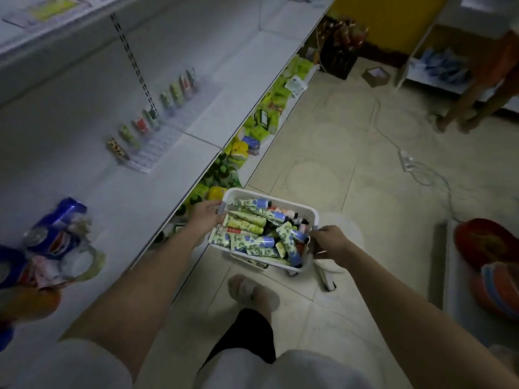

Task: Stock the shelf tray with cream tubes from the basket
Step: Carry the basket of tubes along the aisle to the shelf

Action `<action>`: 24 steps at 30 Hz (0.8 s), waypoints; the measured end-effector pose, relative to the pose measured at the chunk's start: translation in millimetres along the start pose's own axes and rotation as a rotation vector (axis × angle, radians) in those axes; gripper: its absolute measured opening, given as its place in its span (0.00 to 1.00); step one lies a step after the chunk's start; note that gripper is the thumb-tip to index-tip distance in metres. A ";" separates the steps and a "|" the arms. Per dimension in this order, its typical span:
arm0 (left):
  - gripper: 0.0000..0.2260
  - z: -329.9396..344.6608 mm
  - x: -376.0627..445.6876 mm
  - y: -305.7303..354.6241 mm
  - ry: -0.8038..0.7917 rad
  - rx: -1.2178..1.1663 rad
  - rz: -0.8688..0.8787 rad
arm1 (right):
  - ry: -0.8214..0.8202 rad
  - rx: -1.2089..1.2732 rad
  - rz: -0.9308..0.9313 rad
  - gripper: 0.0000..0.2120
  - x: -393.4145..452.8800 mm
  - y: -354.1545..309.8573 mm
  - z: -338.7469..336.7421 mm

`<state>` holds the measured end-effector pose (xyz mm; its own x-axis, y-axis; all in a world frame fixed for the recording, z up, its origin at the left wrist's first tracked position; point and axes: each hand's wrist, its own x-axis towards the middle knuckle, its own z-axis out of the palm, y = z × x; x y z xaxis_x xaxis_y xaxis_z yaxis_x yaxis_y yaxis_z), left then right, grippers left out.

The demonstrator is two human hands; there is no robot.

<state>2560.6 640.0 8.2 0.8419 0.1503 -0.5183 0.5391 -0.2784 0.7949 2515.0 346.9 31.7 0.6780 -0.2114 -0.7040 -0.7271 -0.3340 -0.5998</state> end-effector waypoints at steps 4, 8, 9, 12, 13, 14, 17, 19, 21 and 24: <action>0.21 18.6 84.0 14.4 0.013 -0.023 -0.042 | -0.004 -0.030 0.054 0.16 79.0 -38.4 4.2; 0.15 27.2 128.9 34.7 0.082 -0.062 -0.104 | -0.072 -0.176 0.100 0.17 126.6 -79.4 -1.9; 0.14 28.5 137.2 39.6 0.102 -0.074 -0.113 | -0.090 -0.208 0.107 0.16 137.0 -89.4 -4.3; 0.13 33.5 157.8 47.3 0.135 -0.142 -0.137 | -0.153 -0.276 0.134 0.13 169.6 -115.1 -9.1; 0.13 35.3 164.4 48.4 0.137 -0.159 -0.148 | -0.179 -0.301 0.138 0.12 182.2 -122.5 -9.4; 0.13 37.5 171.2 49.4 0.138 -0.178 -0.161 | -0.203 -0.330 0.139 0.12 195.3 -129.2 -9.7; 0.13 44.8 188.3 48.9 0.155 -0.171 -0.176 | -0.236 -0.417 0.131 0.11 237.6 -144.3 -10.4; 0.13 55.1 199.8 45.5 0.167 -0.138 -0.186 | -0.263 -0.479 0.110 0.11 269.1 -153.2 -11.4; 0.10 69.9 214.6 40.9 0.222 -0.186 -0.226 | -0.322 -0.523 0.111 0.12 305.3 -159.3 -11.5; 0.10 98.7 251.6 24.5 0.322 -0.240 -0.303 | -0.449 -0.618 0.109 0.13 378.8 -166.8 -8.5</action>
<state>2783.2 577.5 -133.8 0.5909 0.4866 -0.6435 0.7195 0.0431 0.6932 2894.0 314.7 -131.7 0.4008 0.0764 -0.9130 -0.5054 -0.8127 -0.2899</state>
